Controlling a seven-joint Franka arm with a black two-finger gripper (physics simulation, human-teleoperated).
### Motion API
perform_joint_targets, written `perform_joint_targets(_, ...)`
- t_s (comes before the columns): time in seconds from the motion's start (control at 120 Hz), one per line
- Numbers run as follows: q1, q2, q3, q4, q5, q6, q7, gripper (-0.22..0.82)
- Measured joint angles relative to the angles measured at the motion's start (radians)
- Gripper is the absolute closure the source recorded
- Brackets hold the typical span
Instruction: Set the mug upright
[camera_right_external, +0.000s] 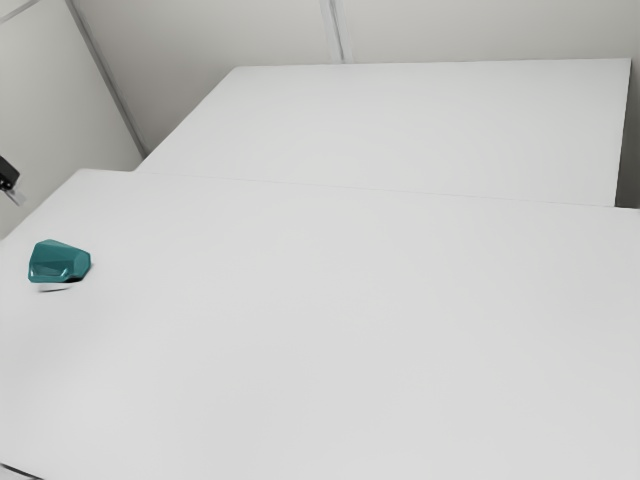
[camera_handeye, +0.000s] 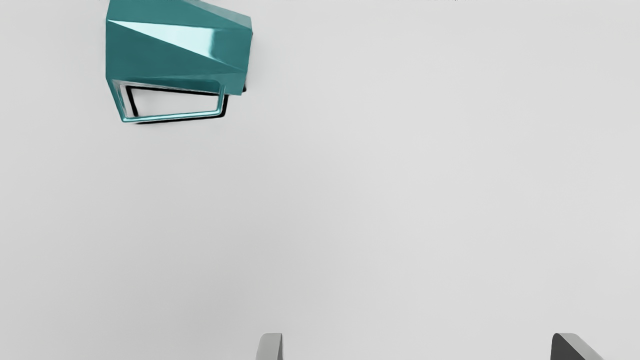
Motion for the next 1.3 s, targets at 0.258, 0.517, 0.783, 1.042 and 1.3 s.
perform_joint_targets(0.258, 0.183, 0.13, 0.003, 0.041, -0.176, 0.038, 0.216, 0.02)
perform_joint_targets(0.517, 0.37, 0.276, -0.096, 0.168, -0.298, 0.019, 0.412, 0.02)
perform_joint_targets(0.783, 0.505, 0.419, -0.149, 0.306, -0.382, -0.037, 0.553, 0.02)
perform_joint_targets(1.042, 0.524, 0.582, -0.146, 0.486, -0.485, -0.099, 0.633, 0.02)
perform_joint_targets(1.3, 0.54, 0.706, -0.139, 0.668, -0.541, -0.17, 0.603, 0.02)
